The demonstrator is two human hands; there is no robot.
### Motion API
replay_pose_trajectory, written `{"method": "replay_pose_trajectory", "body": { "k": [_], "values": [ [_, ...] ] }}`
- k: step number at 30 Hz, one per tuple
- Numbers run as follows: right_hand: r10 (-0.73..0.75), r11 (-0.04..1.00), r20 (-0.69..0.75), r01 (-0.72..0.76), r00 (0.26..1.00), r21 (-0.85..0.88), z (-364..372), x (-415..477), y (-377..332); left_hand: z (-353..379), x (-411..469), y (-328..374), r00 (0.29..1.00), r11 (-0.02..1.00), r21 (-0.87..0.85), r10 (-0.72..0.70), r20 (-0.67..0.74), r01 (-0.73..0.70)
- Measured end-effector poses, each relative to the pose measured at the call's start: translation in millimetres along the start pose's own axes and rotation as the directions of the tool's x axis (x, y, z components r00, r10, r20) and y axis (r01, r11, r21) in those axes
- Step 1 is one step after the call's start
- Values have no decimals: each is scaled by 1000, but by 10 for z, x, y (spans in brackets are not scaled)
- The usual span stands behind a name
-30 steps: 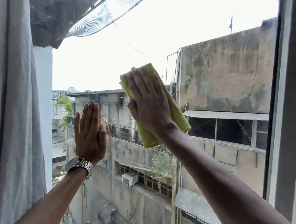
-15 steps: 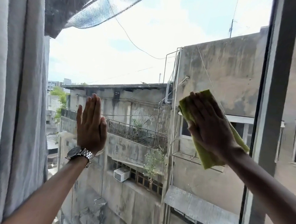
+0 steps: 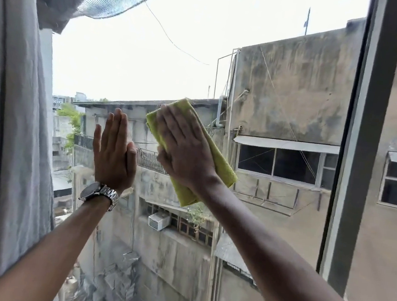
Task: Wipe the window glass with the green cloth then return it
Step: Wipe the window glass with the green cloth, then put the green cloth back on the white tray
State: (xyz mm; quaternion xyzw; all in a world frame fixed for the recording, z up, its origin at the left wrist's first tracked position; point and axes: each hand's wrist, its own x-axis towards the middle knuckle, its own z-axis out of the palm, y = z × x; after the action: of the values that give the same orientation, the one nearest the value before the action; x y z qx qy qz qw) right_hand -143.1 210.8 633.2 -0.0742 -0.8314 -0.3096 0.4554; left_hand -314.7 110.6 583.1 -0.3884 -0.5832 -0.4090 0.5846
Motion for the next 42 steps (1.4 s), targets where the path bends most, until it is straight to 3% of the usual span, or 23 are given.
{"method": "replay_pose_trajectory", "body": {
  "k": [4, 9, 13, 15, 18, 20, 21, 23, 24, 25, 27, 28, 31, 35, 38, 42],
  "values": [
    [-61, 993, 137, 46, 989, 111, -97, -473, 76, -9, 9, 32, 999, 998, 41, -41, 26, 39],
    [-15, 994, 265, -15, 964, 109, -511, -542, 116, -244, 76, 259, 960, 974, 201, -151, 235, 104],
    [132, 989, 448, -151, 884, 5, -714, -650, 89, -495, -57, 689, 894, 956, 24, -281, 350, 291],
    [130, 990, 538, -142, 833, -20, -766, -876, 37, -660, -492, 1014, 829, 883, -131, -360, 428, 451],
    [46, 977, 664, -172, 746, 125, -732, -1413, -122, -982, -1440, 1464, 651, 640, -307, -410, 639, 704],
    [-33, 877, 800, -367, 599, 311, -691, -1927, -269, -1207, -2164, 1686, 483, 460, -312, -318, 816, 831],
    [-89, 801, 851, -470, 518, 370, -668, -2180, -330, -1286, -2483, 1755, 377, 423, -245, -262, 889, 872],
    [-217, 632, 914, -665, 343, 399, -534, -2848, -497, -1466, -3170, 1875, 81, 428, -27, -108, 991, 903],
    [-276, 538, 923, -753, 267, 379, -453, -3221, -591, -1554, -3523, 1928, -106, 432, 105, -22, 994, 896],
    [-323, 446, 925, -830, 200, 335, -379, -3643, -702, -1661, -3901, 2004, -247, 452, 197, 55, 967, 870],
    [-400, 310, 913, -927, 75, 212, -261, -4517, -947, -1888, -4618, 2192, -483, 478, 349, 189, 855, 806],
    [-437, 257, 899, -956, 15, 141, -200, -4999, -1094, -2035, -4997, 2298, -562, 451, 419, 248, 789, 788],
    [-477, 146, 870, -987, -128, -65, -151, -6398, -1573, -2560, -6010, 2617, -706, 370, 602, 333, 625, 708],
    [-347, -9, 849, -904, -398, -427, -277, -8067, -2261, -3239, -7272, 2877, -848, 157, 838, 204, 490, 522],
    [-334, -73, 762, -790, -555, -608, -432, -9040, -2725, -3609, -8022, 3037, -897, 52, 896, 13, 442, 442],
    [-376, -100, 663, -683, -647, -724, -476, -9996, -3244, -3921, -8799, 3243, -913, -108, 915, -183, 366, 388]
  ]
}}
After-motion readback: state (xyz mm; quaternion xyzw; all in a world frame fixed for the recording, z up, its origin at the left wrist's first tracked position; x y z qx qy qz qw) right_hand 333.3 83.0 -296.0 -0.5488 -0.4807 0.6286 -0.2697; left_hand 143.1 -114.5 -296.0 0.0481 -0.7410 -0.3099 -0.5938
